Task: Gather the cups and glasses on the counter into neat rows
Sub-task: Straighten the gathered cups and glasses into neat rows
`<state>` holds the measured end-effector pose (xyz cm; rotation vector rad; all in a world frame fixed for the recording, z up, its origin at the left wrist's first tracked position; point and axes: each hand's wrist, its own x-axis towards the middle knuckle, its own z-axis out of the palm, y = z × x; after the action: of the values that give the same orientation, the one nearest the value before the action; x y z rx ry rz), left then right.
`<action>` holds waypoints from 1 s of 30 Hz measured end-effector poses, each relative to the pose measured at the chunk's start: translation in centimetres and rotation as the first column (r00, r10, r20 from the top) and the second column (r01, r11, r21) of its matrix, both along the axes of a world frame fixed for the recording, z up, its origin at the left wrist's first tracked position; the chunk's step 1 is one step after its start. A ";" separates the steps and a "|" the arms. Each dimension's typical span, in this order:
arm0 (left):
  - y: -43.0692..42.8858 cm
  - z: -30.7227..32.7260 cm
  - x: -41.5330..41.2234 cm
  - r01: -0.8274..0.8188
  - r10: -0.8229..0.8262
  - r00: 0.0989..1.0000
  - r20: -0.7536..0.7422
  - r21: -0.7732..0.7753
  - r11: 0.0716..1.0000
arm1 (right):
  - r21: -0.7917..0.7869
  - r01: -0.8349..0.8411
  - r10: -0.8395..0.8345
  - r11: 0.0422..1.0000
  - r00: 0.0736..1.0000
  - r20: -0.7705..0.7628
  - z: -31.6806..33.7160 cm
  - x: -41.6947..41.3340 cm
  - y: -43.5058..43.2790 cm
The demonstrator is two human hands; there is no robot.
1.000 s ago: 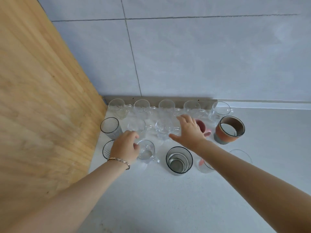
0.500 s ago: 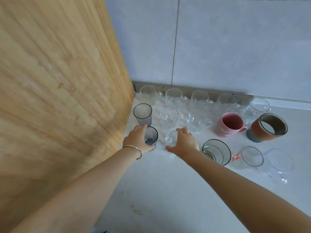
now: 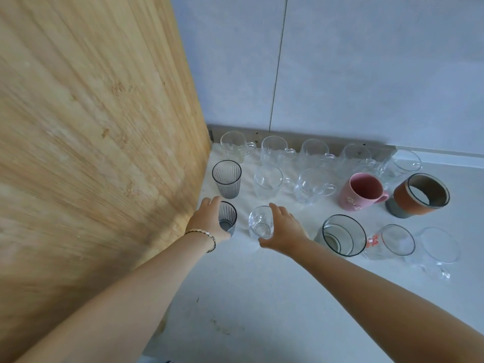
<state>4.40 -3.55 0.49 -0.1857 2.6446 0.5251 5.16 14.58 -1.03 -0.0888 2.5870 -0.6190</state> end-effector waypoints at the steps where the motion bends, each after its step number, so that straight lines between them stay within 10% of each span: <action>1: 0.0 0.0 0.0 -0.002 0.002 1.000 -0.004 0.004 1.000 | -0.001 0.008 -0.008 1.000 1.000 0.002 -0.2 0.1 0.1; 11: 0.9 -0.2 0.6 0.013 -0.016 1.000 -0.026 -0.087 0.996 | -0.064 -0.061 0.060 0.996 0.998 -0.014 0.8 0.5 2.4; 17: 7.7 0.1 2.2 0.382 -0.398 0.814 -0.424 -0.125 0.915 | 0.017 0.060 -0.056 0.998 0.982 -0.182 4.0 2.3 11.6; 22: 17.0 0.2 3.3 0.618 -0.623 0.747 -0.235 -0.103 0.780 | 0.109 0.190 -0.177 0.976 0.977 -0.122 4.0 4.7 18.1; 30: 22.3 -0.7 2.5 0.442 -0.459 0.883 -0.096 -0.155 0.884 | 0.145 0.310 -0.309 0.940 0.951 -0.027 2.0 5.9 22.1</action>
<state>6.86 18.78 -0.21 0.4377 2.7192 0.2138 11.07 36.63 0.98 0.3737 2.6628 -0.5311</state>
